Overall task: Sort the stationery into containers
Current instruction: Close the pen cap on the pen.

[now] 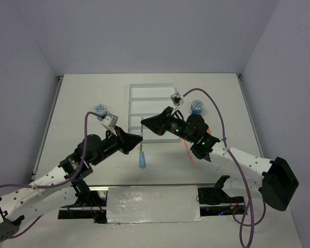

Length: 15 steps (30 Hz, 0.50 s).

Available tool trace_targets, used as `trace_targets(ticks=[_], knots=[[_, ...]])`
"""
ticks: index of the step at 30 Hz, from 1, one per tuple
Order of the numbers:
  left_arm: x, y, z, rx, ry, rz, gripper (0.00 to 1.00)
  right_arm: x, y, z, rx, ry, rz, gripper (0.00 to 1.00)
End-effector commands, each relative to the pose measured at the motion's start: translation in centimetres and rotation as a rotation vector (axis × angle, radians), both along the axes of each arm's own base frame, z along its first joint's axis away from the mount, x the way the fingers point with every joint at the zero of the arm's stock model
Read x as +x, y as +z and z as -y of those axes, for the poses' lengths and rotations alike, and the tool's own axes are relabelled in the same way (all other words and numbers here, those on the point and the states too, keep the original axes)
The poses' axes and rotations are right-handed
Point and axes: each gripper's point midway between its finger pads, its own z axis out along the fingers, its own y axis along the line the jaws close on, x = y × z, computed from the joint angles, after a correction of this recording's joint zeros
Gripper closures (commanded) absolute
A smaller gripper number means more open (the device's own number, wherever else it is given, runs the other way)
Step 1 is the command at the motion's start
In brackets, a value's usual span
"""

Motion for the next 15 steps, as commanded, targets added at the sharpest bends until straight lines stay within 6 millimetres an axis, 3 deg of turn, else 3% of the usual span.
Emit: trace_targets(ticks=[1,15], knots=[[0.3,5.4,-0.3,-0.119,0.019,0.157,1.0,-0.8,-0.6,-0.3,0.002,0.036,0.003,1.0],[0.3,10.3,-0.4,-0.26,0.024,0.298,1.0,-0.9,-2.5,-0.4,-0.03,-0.023,-0.005,1.0]])
